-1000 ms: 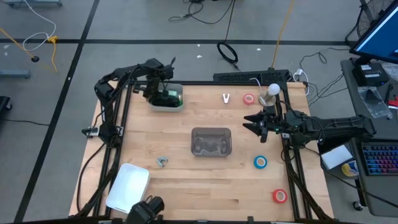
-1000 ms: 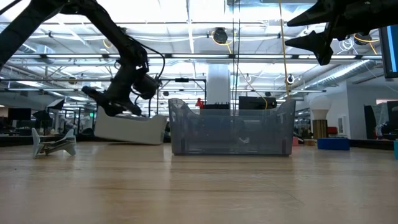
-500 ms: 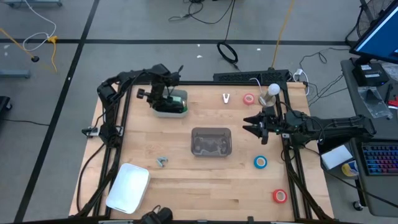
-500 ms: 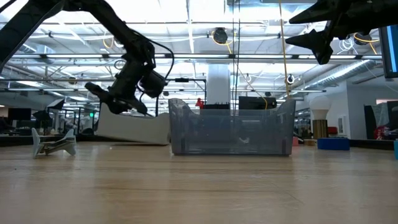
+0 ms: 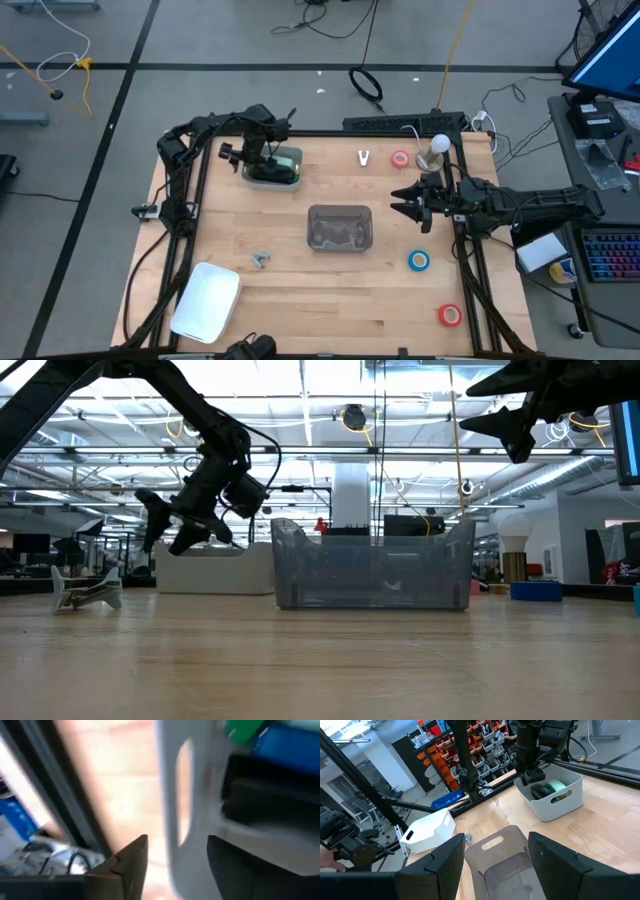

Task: Pick and place Stapler, Stapler remover, tape
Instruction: Adjust the gray bin

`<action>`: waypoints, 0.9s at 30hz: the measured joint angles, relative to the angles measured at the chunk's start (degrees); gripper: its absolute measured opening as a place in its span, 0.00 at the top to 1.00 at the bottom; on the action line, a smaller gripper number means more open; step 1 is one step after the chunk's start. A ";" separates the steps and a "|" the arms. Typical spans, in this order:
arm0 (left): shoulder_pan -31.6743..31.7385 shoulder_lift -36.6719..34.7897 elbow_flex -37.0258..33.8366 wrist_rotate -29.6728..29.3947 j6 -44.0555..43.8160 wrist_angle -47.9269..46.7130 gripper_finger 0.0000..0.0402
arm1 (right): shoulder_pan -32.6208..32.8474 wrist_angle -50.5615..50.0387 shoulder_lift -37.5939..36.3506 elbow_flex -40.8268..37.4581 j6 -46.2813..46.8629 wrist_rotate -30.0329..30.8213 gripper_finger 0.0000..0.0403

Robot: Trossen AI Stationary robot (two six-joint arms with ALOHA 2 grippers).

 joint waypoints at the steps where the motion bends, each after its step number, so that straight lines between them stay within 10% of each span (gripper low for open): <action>1: 0.04 0.00 0.35 0.00 -0.01 -1.48 0.46 | 0.00 0.00 0.01 0.00 0.03 0.00 0.47; 12: 0.56 -8.82 1.67 -2.59 0.63 0.78 0.37 | 0.00 0.00 0.00 0.00 0.28 0.07 0.47; 27: 4.62 -9.69 1.71 -9.73 28.48 20.42 0.37 | -0.02 0.02 0.02 0.00 1.78 0.17 0.47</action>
